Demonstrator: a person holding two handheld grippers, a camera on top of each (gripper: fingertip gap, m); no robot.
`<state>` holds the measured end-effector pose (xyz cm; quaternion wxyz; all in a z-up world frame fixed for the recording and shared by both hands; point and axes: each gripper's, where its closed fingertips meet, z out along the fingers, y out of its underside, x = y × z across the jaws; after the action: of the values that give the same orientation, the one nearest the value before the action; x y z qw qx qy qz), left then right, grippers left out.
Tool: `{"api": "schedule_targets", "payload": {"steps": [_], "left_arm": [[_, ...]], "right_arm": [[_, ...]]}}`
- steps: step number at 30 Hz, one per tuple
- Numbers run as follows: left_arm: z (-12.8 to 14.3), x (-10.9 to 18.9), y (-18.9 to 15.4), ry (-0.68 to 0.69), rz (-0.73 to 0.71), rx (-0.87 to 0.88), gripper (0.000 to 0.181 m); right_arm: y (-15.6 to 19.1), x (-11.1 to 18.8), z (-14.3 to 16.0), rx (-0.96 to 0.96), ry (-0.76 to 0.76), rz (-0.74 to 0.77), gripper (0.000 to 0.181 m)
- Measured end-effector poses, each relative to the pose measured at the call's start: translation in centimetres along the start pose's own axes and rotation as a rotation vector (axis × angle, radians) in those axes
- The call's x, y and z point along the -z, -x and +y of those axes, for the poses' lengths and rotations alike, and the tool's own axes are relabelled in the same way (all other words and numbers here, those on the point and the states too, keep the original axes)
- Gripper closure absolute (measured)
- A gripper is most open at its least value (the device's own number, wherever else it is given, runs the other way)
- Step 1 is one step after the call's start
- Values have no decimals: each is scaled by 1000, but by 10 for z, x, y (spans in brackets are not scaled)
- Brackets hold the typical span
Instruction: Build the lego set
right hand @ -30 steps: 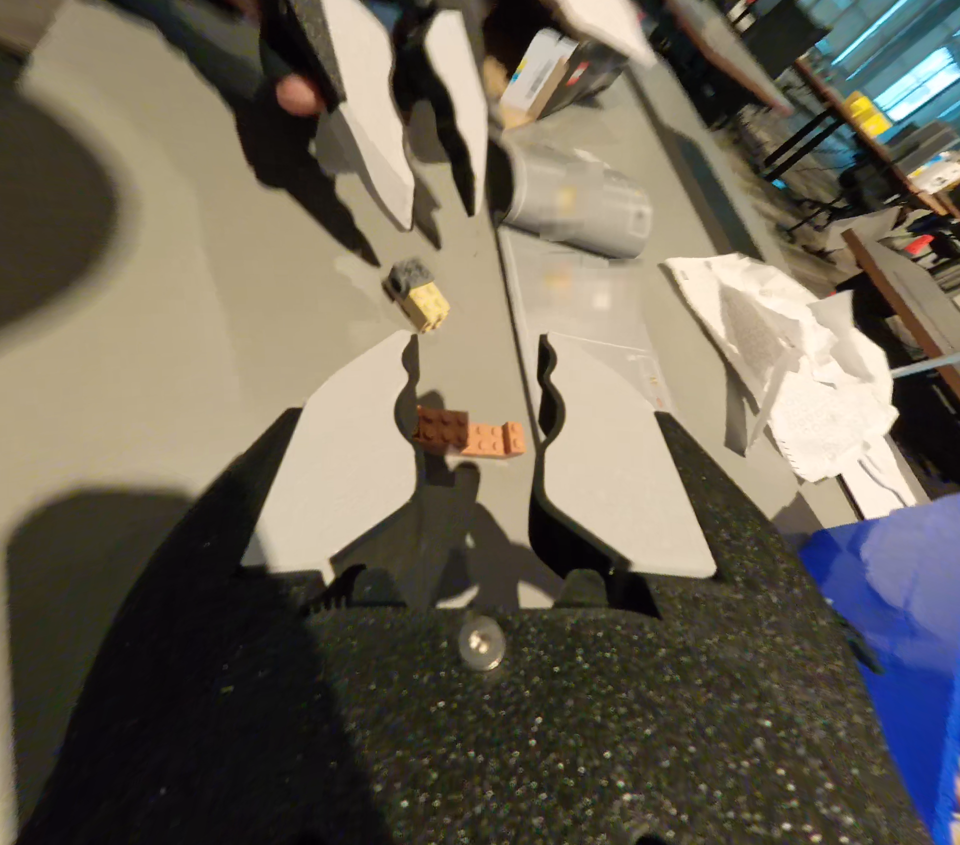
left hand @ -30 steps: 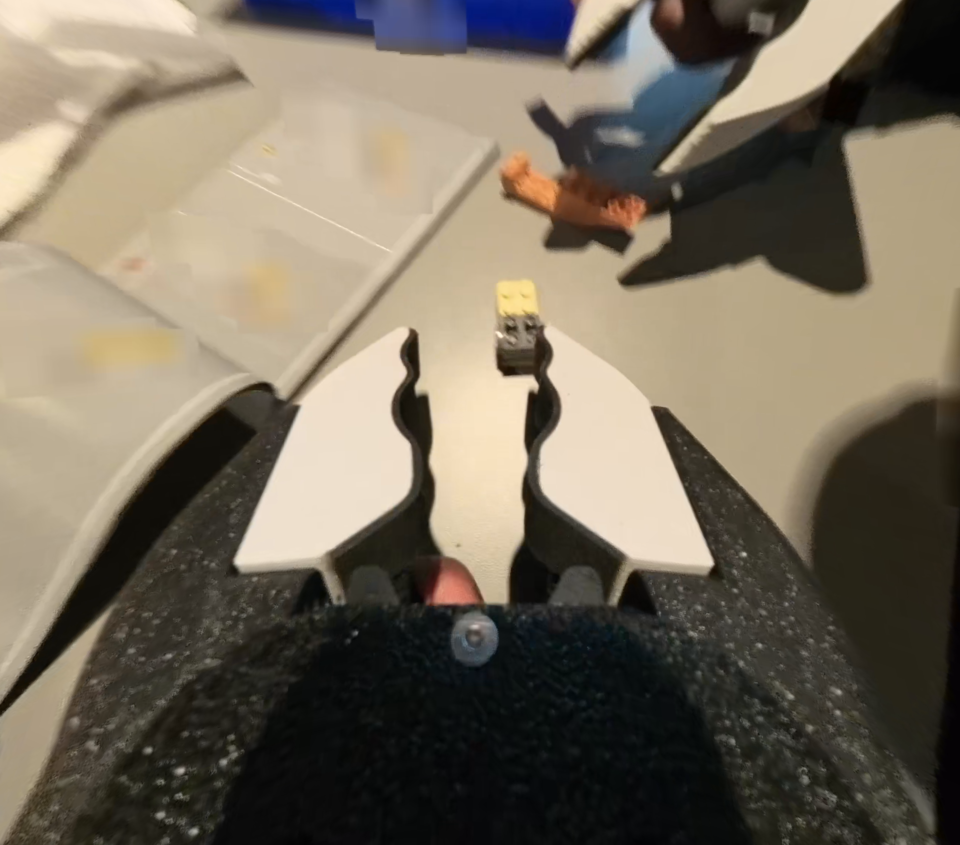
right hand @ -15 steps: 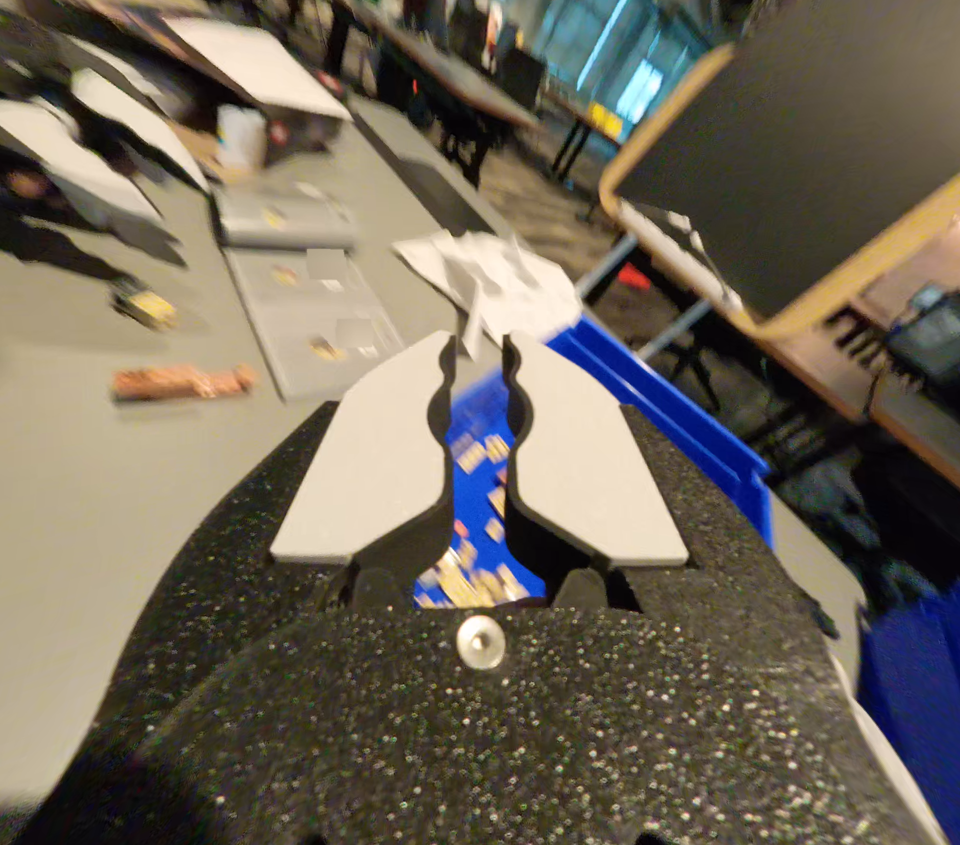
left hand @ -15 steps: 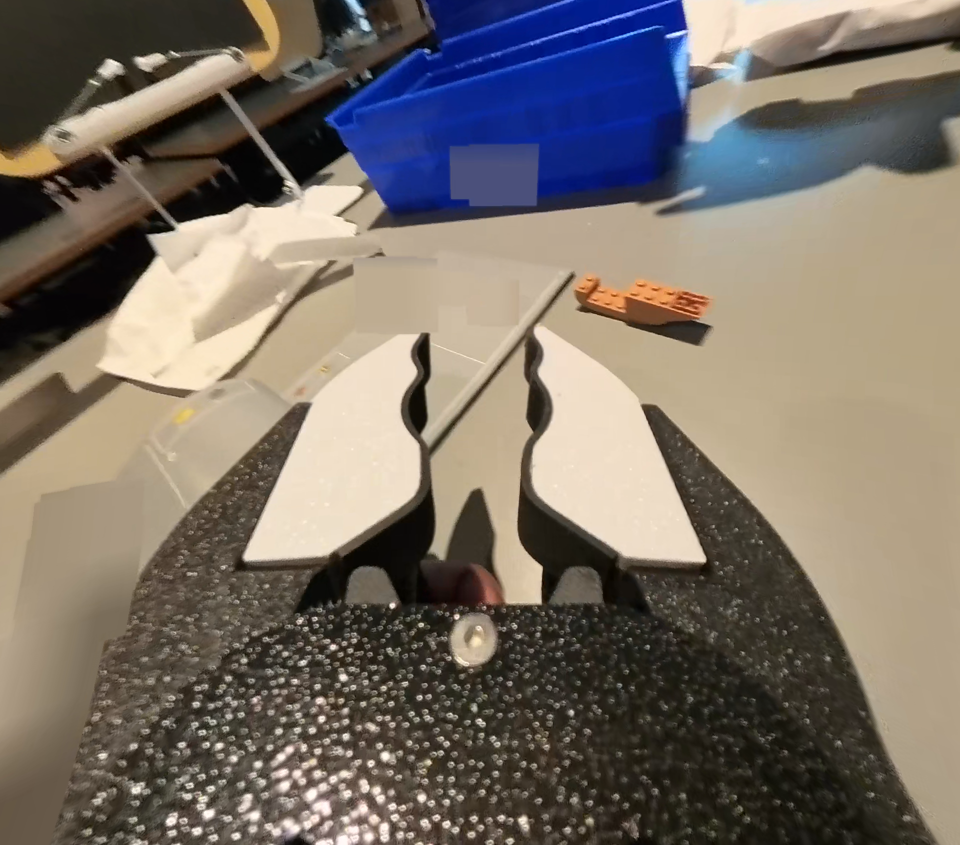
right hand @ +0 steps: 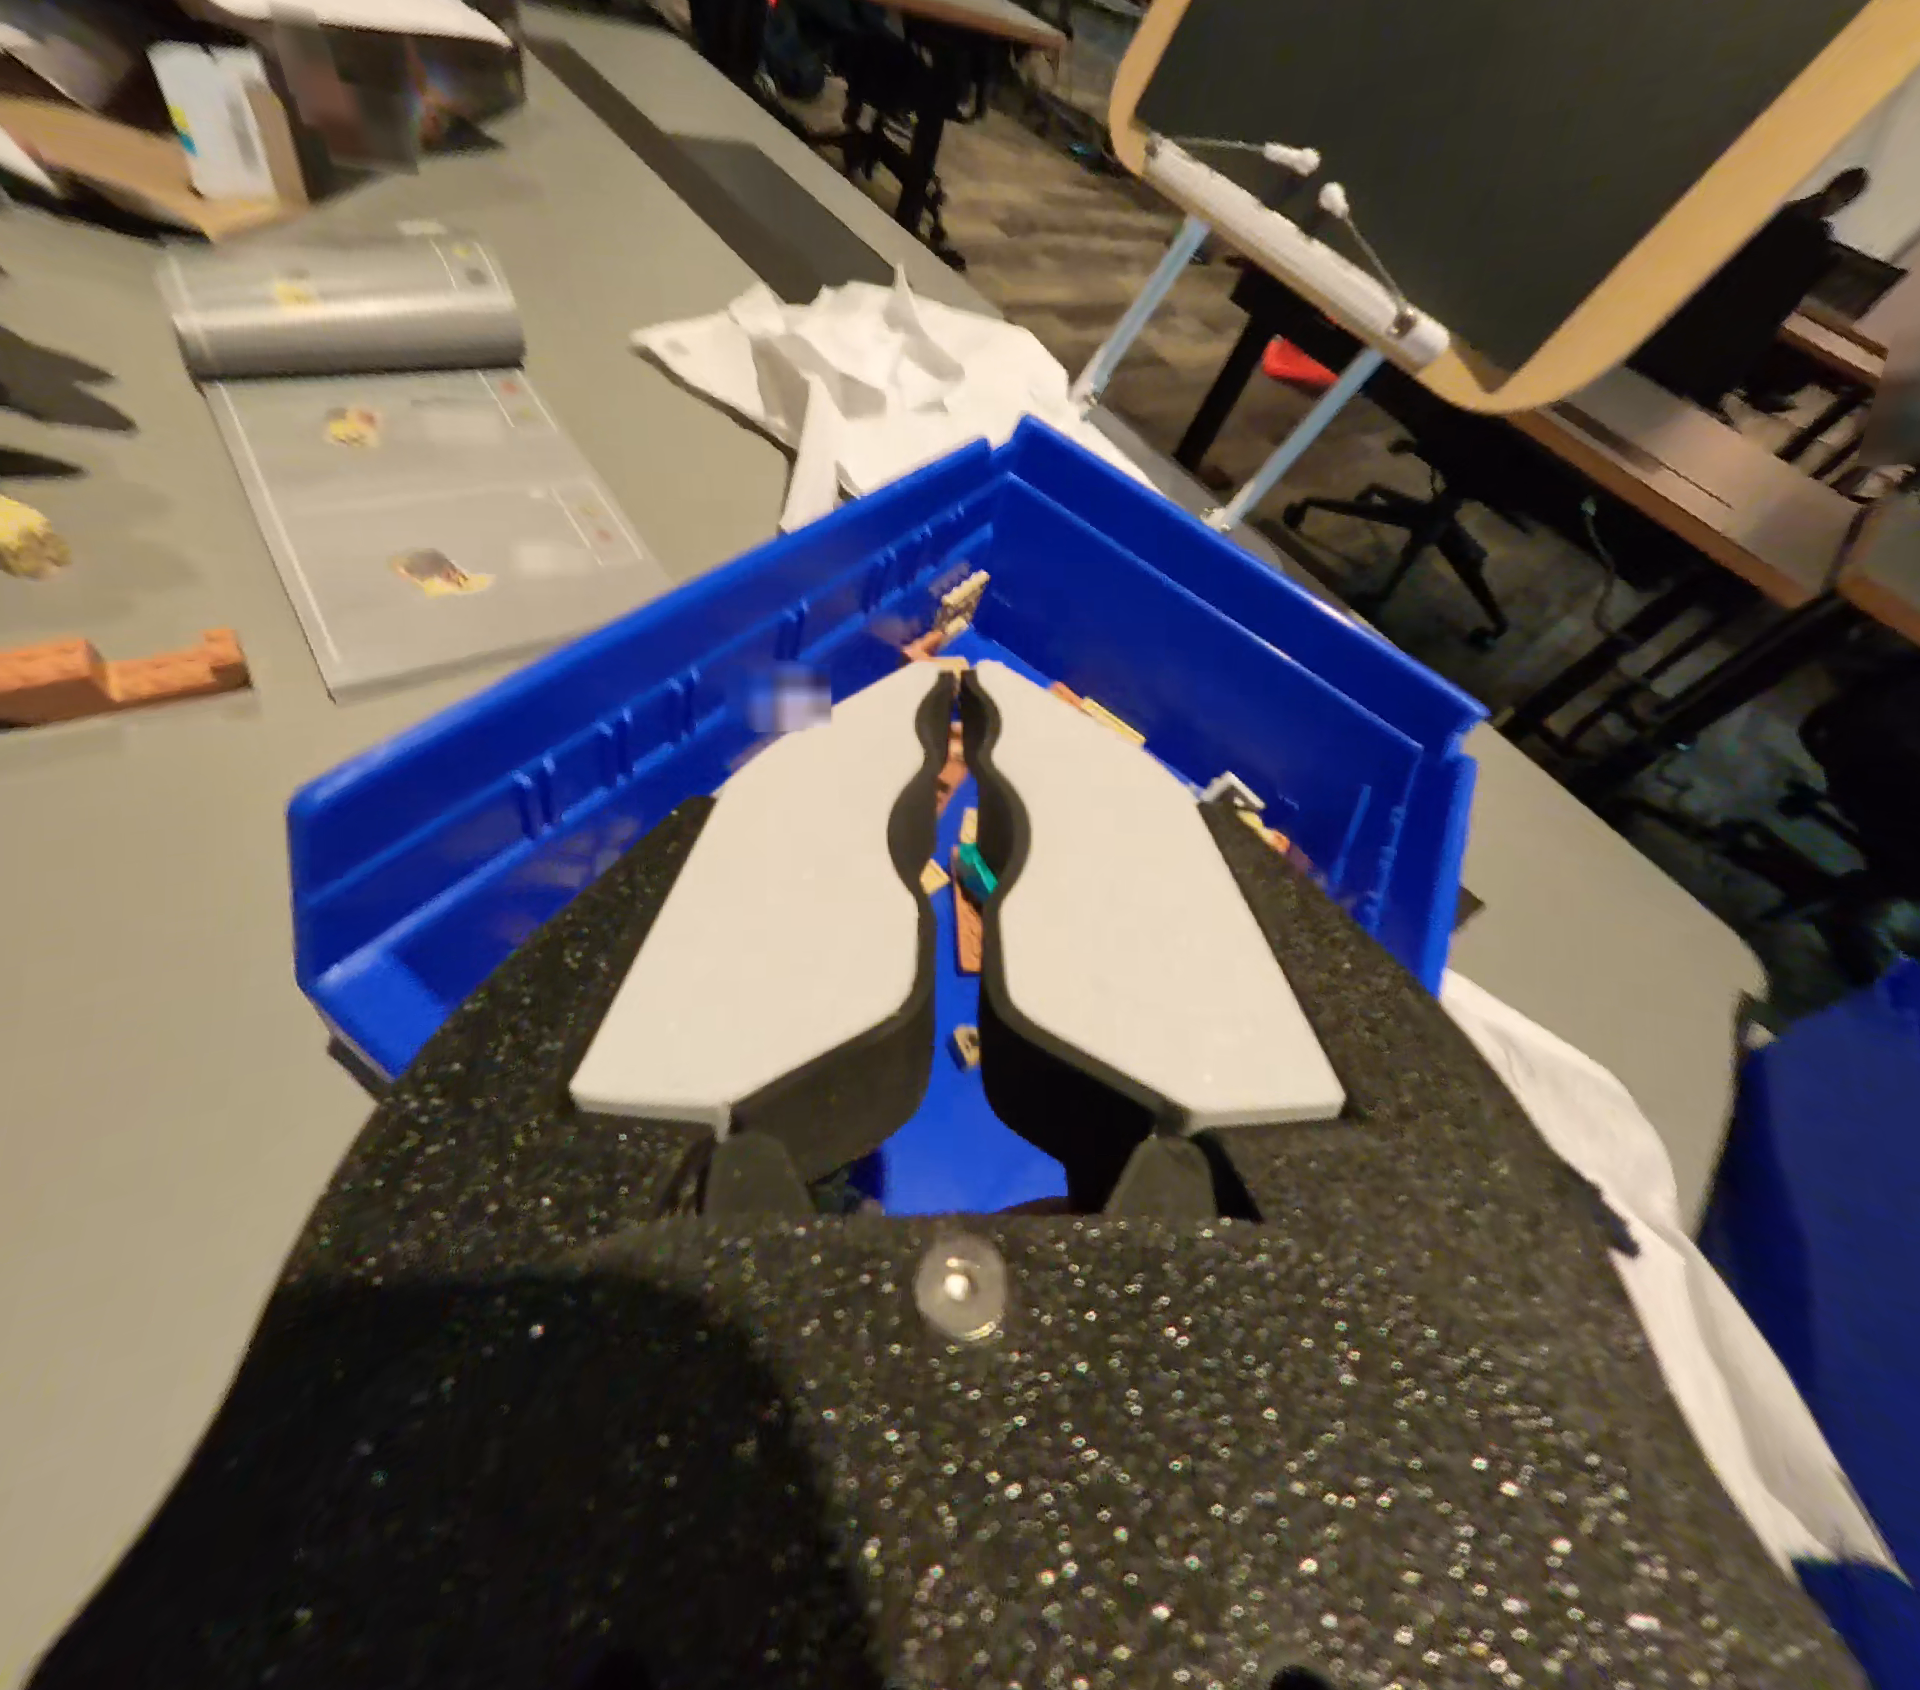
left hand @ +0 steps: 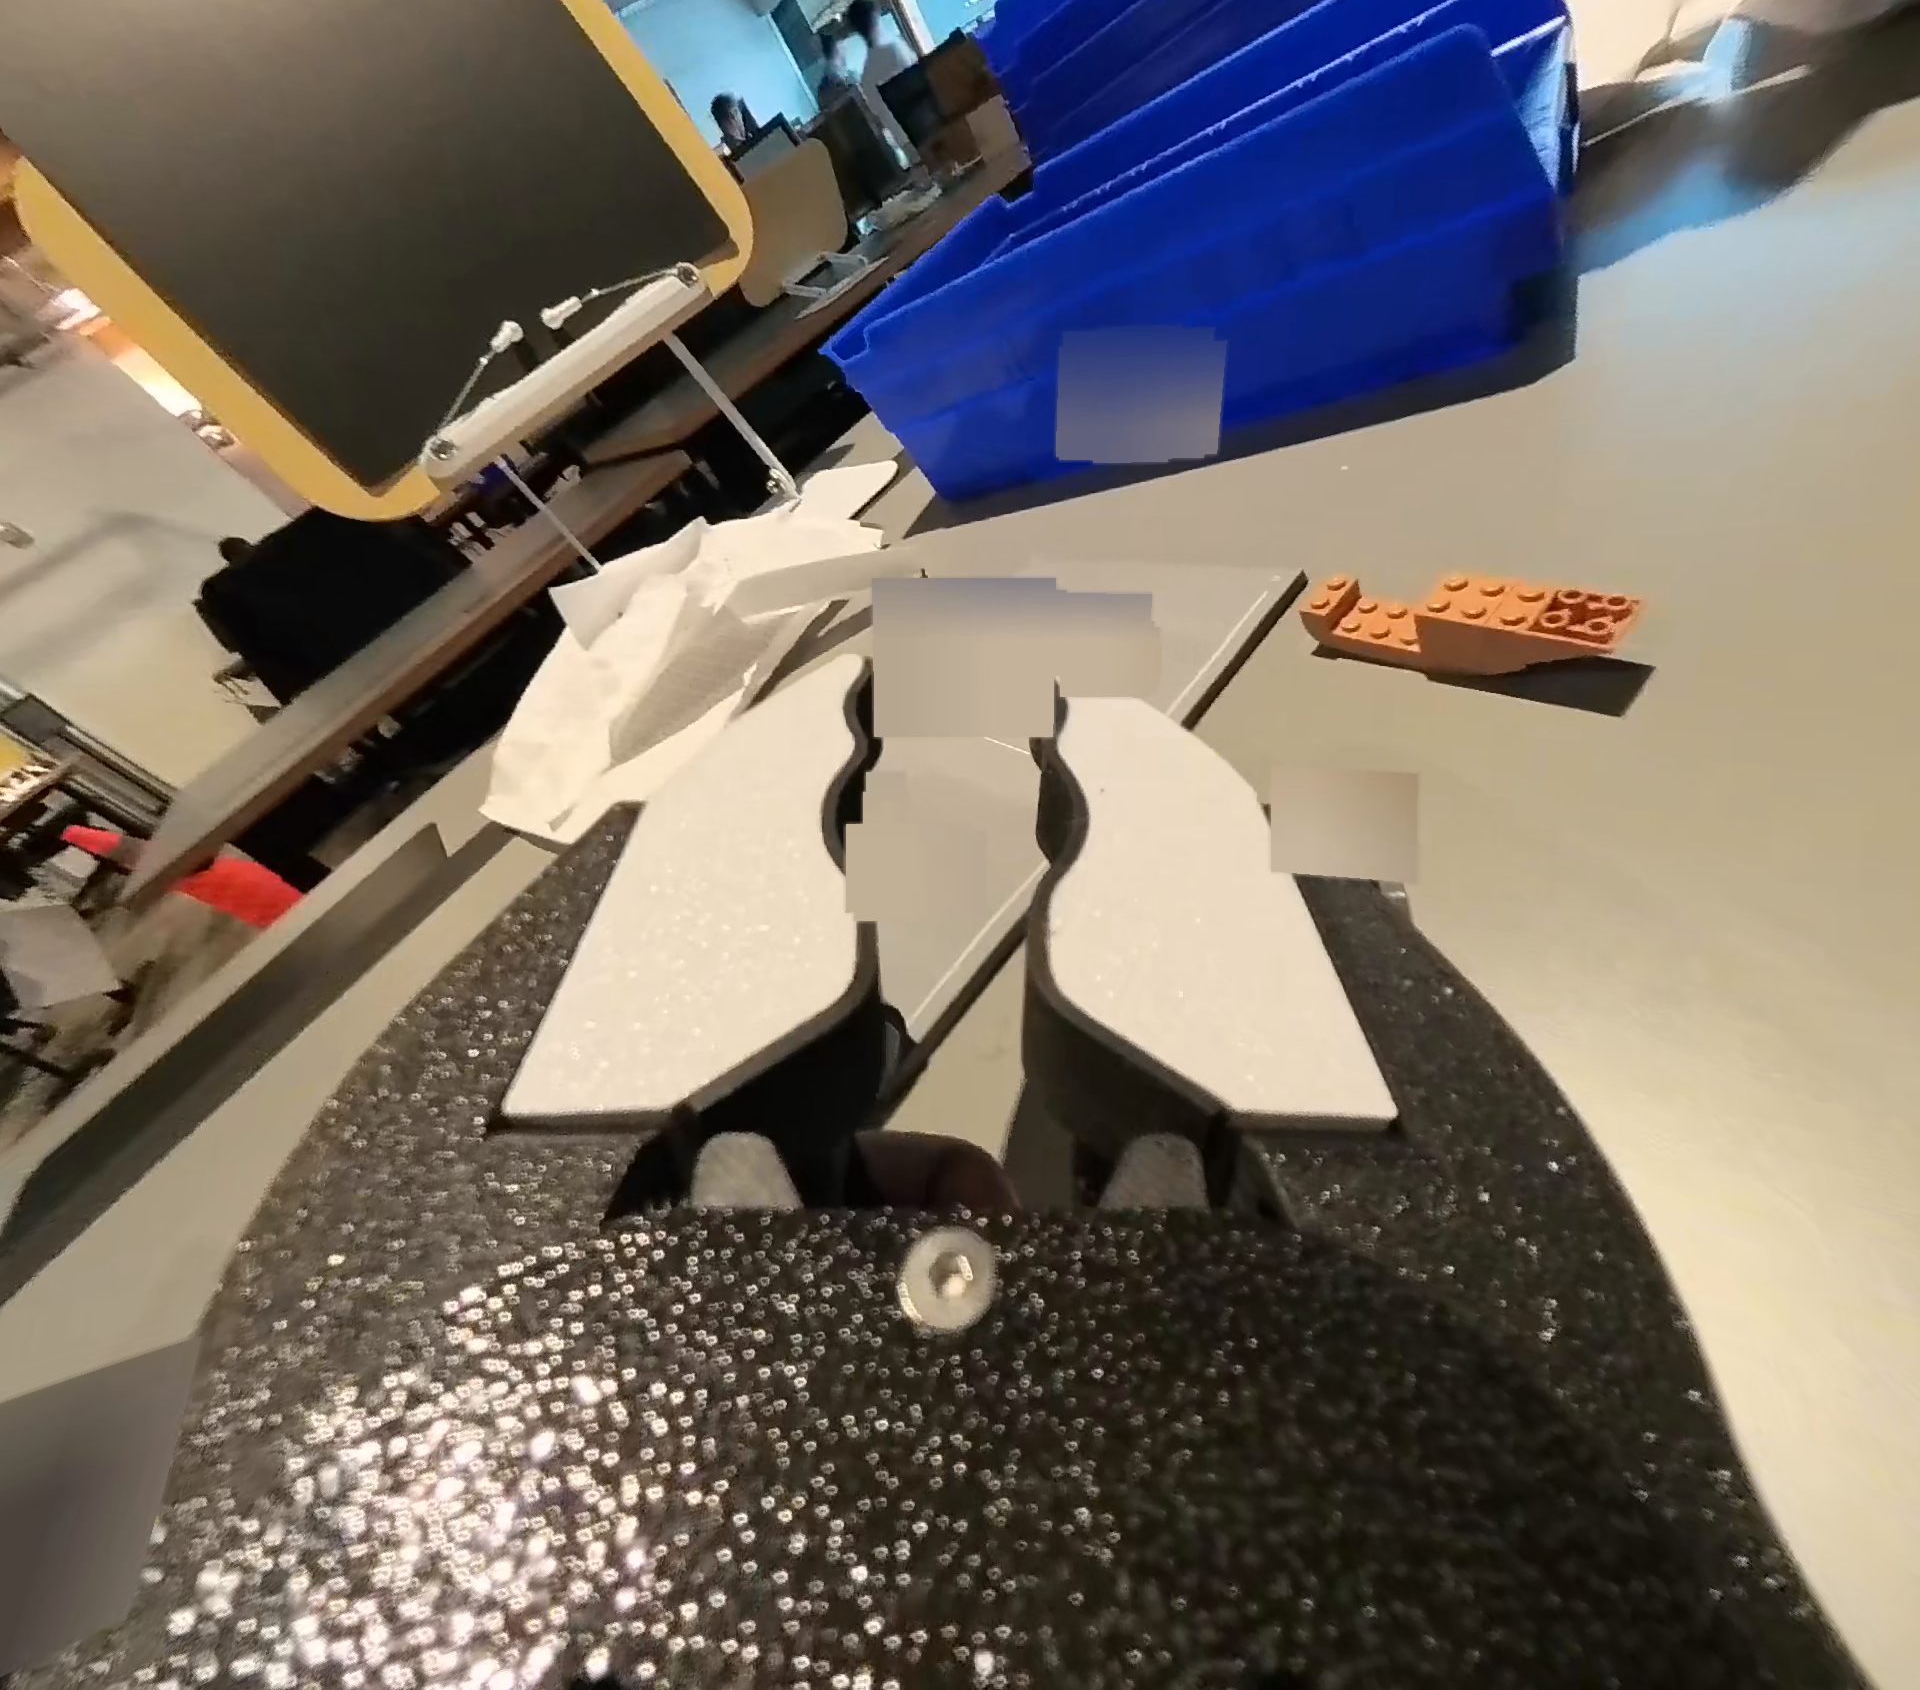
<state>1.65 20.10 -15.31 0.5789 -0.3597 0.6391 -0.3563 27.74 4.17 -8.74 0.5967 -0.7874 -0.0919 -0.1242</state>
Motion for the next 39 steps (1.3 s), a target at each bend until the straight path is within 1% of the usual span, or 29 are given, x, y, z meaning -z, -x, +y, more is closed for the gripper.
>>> {"api": "schedule_targets", "payload": {"steps": [4,8,11,15,39], "left_arm": [[-2,-2,5,-24,-10,17,155],[-3,-2,9,-42,-10,38,155],[-3,-4,8,-39,-6,32,156],[-2,-5,7,-27,-4,15,156],[-1,-4,5,-20,-1,6,156]], "right_arm": [[-7,11,4,47,22,60,180],[-18,20,15,73,57,124,180],[-20,20,20,55,61,126,180],[-21,19,27,81,95,145,180],[-15,17,33,92,117,130,179]]}}
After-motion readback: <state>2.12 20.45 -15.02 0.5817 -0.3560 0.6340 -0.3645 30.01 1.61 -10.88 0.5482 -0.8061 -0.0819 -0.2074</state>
